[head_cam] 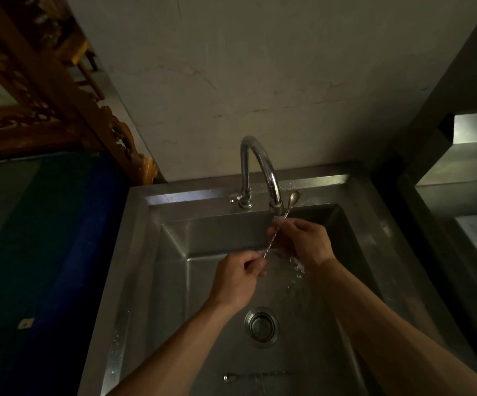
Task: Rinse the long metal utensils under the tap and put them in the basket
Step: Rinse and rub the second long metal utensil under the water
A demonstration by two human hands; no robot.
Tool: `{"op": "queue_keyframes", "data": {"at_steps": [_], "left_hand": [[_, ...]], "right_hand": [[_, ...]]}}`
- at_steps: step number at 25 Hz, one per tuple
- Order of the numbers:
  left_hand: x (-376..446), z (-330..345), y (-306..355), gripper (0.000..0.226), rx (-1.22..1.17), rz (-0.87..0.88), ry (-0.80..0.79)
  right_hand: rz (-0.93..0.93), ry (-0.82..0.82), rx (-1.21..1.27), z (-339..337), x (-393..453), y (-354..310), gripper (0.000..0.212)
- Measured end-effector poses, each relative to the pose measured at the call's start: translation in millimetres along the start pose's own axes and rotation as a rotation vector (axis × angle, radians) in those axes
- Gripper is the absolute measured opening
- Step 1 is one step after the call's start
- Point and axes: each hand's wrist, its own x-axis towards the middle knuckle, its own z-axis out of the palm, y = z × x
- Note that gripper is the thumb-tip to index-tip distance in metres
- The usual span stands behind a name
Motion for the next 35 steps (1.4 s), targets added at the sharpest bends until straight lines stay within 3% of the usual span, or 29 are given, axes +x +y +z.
{"op": "queue_keyframes", "data": {"at_steps": [7, 22, 29, 35], "left_hand": [[-5, -17, -7, 0.017, 0.042, 0.012, 0.039], [-15, -17, -13, 0.017, 0.073, 0.015, -0.015], [-16, -15, -13, 0.021, 0.067, 0.0, -0.019], [-18, -17, -12, 0.017, 0.057, 0.006, 0.01]], "right_hand": [[0.015, -0.075, 0.036, 7, 3, -8, 0.009], [0.027, -0.046, 0.005, 3, 2, 5, 0.017], [0.03, -0.11, 0.001, 5, 1, -1, 0.014], [0.047, -0.122, 0.009, 6, 3, 4, 0.024]]}}
